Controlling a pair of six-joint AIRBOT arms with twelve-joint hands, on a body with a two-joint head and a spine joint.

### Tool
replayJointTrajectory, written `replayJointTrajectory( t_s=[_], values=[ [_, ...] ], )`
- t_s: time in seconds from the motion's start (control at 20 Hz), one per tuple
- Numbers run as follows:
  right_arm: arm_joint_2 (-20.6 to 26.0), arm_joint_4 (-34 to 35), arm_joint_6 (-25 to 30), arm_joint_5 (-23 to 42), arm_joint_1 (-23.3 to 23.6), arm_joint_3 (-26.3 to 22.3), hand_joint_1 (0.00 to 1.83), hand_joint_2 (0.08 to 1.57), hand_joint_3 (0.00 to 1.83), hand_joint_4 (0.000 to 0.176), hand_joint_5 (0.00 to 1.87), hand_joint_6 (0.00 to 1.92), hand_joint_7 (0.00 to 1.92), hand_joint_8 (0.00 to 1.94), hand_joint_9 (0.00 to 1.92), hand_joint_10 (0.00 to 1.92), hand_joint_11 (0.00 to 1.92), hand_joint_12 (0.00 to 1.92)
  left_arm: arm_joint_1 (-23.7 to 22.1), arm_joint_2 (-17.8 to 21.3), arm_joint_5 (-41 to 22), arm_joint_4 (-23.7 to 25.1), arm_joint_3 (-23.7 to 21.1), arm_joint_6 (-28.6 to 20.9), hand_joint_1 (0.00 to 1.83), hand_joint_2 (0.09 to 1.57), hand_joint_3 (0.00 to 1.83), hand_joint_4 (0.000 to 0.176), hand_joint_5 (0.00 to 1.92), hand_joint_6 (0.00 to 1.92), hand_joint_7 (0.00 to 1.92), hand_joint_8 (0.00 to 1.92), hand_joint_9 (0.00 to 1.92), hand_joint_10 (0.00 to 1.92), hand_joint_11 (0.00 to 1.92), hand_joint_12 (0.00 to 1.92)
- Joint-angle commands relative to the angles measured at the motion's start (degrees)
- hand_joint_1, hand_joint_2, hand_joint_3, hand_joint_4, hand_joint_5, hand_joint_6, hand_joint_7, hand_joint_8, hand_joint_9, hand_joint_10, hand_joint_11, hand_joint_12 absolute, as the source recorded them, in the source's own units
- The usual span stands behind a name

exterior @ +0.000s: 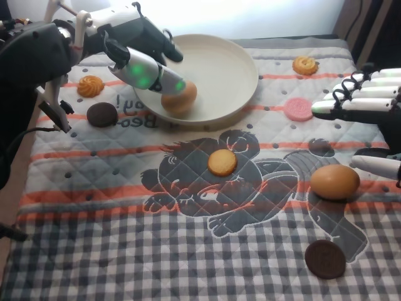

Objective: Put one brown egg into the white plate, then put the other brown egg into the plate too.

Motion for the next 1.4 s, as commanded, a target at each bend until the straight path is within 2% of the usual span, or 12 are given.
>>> replayJointTrajectory(
  t_s=[0.0, 0.1, 0.2, 0.4, 0.6, 0.7, 0.95, 1.1, 1.15, 1.2, 1.3, 1.35],
  values=[
    [0.1, 1.8, 0.2, 6.6, 0.8, 0.2, 0.43, 1.32, 0.00, 0.052, 0.47, 0.00, 0.55, 0.00, 0.52, 0.00, 0.48, 0.00, -0.4, 0.8, -6.7, -0.1, -1.0, -0.3, 0.76, 0.90, 0.00, 0.124, 0.35, 0.00, 0.47, 0.07, 0.41, 0.34, 0.00, 1.31],
    [0.1, 1.6, 0.2, 6.6, 0.9, 0.2, 0.43, 1.29, 0.00, 0.082, 0.43, 0.00, 0.49, 0.00, 0.45, 0.00, 0.41, 0.00, 0.2, 3.3, -10.0, 0.5, -4.8, -0.3, 0.73, 0.86, 0.00, 0.169, 0.19, 0.00, 0.27, 0.00, 0.33, 0.05, 0.00, 0.96],
    [0.0, 0.8, 0.2, 6.6, 1.4, 0.2, 0.40, 1.23, 0.00, 0.089, 0.36, 0.00, 0.42, 0.00, 0.38, 0.00, 0.37, 0.00, 2.0, 7.5, -15.2, 4.4, -10.8, -3.2, 0.69, 0.87, 0.00, 0.176, 0.11, 0.01, 0.13, 0.01, 0.21, 0.01, 0.00, 0.64],
    [-1.0, -1.2, 0.2, 4.3, 1.4, 0.3, 0.56, 1.13, 0.00, 0.059, 0.34, 0.00, 0.45, 0.01, 0.47, 0.02, 0.48, 0.04, 8.9, 16.2, -27.5, 17.0, -22.0, -20.4, 0.66, 0.87, 0.00, 0.176, 0.10, 0.00, 0.08, 0.00, 0.17, 0.00, 0.00, 0.61],
    [-2.8, -4.0, 0.2, -0.2, 1.7, 1.6, 0.78, 1.05, 0.00, 0.102, 0.38, 0.01, 0.49, 0.00, 0.50, 0.01, 0.50, 0.03, 14.1, 23.1, -34.7, 22.8, -31.7, -21.5, 0.68, 0.84, 0.00, 0.176, 0.15, 0.00, 0.12, 0.01, 0.17, 0.00, 0.00, 0.61],
    [-3.9, -4.9, 0.2, -1.8, 1.8, 2.5, 0.93, 1.01, 0.00, 0.025, 0.53, 0.01, 0.65, 0.01, 0.69, 0.02, 0.63, 0.11, 15.5, 24.8, -36.9, 23.3, -33.7, -21.5, 0.71, 0.86, 0.00, 0.176, 0.19, 0.00, 0.15, 0.00, 0.18, 0.00, 0.00, 0.61],
    [-5.3, -5.4, 0.2, -2.2, 2.1, 2.9, 1.06, 1.01, 0.00, 0.003, 0.70, 0.00, 0.90, 0.02, 0.96, 0.06, 0.59, 0.95, 17.0, 25.8, -39.5, 22.7, -35.1, -21.5, 0.70, 0.87, 0.00, 0.176, 0.14, 0.00, 0.14, 0.00, 0.18, 0.00, 0.00, 0.59],
    [-5.8, -5.7, 0.2, -2.2, 2.3, 3.1, 1.09, 1.01, 0.00, 0.000, 0.75, 0.01, 0.95, 0.02, 1.02, 0.10, 0.64, 1.07, 17.3, 26.0, -39.5, 22.1, -35.2, -21.5, 0.69, 0.88, 0.00, 0.176, 0.13, 0.00, 0.15, 0.01, 0.20, 0.01, 0.00, 0.58],
    [-5.8, -5.7, 0.2, -2.3, 2.3, 3.2, 1.27, 1.09, 0.01, 0.000, 0.91, 0.70, 1.08, 0.93, 1.16, 0.28, 0.75, 1.27, 17.4, 26.1, -39.5, 22.1, -35.3, -21.5, 0.68, 0.89, 0.00, 0.176, 0.12, 0.00, 0.16, 0.01, 0.20, 0.01, 0.00, 0.55],
    [-5.8, -5.6, 0.2, -2.3, 2.3, 3.3, 1.27, 1.09, 0.01, 0.000, 0.91, 0.70, 1.08, 0.93, 1.16, 0.28, 0.75, 1.27, 17.5, 26.1, -39.5, 21.9, -35.3, -21.5, 0.68, 0.89, 0.00, 0.176, 0.12, 0.00, 0.16, 0.01, 0.20, 0.01, 0.00, 0.55],
    [-5.9, -5.6, 0.2, -2.3, 2.8, 3.5, 1.27, 1.09, 0.01, 0.000, 1.06, 0.65, 1.04, 1.10, 1.02, 0.83, 0.78, 1.41, 17.8, 26.3, -39.7, 21.6, -35.5, -21.5, 0.68, 0.89, 0.00, 0.176, 0.12, 0.00, 0.18, 0.01, 0.21, 0.01, 0.00, 0.55],
    [-6.8, -5.6, 0.2, -2.3, 5.0, 4.8, 1.24, 1.09, 0.00, 0.000, 1.06, 0.73, 1.02, 1.06, 0.99, 0.73, 0.77, 1.21, 18.3, 26.8, -39.9, 21.1, -35.8, -21.5, 0.70, 0.89, 0.00, 0.176, 0.13, 0.00, 0.18, 0.01, 0.21, 0.01, 0.00, 0.57]
  ],
)
